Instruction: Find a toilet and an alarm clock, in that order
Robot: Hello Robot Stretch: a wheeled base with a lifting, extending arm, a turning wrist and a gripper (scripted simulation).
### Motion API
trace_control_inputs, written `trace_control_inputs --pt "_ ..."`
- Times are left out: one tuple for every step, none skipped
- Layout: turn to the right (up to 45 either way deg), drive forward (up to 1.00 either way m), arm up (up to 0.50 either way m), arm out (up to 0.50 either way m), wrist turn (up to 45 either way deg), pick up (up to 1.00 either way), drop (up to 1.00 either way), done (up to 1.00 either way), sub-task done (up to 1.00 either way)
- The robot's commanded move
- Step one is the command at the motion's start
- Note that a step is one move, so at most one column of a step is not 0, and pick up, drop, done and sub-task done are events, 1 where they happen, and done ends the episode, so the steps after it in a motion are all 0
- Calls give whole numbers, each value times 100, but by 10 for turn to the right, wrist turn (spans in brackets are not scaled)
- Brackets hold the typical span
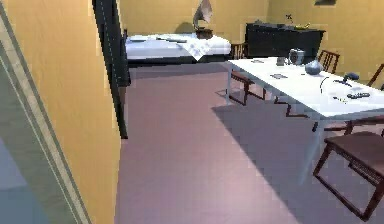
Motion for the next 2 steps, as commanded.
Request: trace_control_inputs --pt "0 40 0 0 0 0 0 0 0" --pt "-30 0 0 0 0 0 0 0 0"
